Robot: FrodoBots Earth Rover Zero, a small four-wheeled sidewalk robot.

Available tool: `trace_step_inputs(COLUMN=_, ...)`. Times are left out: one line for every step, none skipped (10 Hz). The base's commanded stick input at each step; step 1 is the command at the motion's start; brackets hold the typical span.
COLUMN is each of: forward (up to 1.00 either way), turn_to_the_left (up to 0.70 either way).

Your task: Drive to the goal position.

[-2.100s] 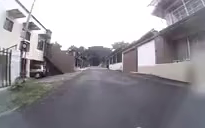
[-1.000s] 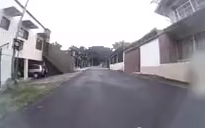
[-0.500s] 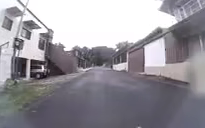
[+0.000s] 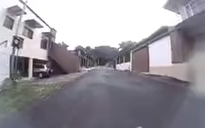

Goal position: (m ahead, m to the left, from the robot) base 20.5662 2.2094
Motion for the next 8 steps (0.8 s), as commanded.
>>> trace_step_inputs(forward=0.50, turn_to_the_left=0.00)
trace_step_inputs(forward=0.50, turn_to_the_left=0.00)
trace_step_inputs(forward=0.50, turn_to_the_left=0.00)
trace_step_inputs(forward=0.50, turn_to_the_left=0.00)
trace_step_inputs(forward=0.50, turn_to_the_left=0.00)
trace_step_inputs(forward=0.50, turn_to_the_left=0.00)
trace_step_inputs(forward=0.50, turn_to_the_left=0.00)
trace_step_inputs(forward=0.50, turn_to_the_left=0.00)
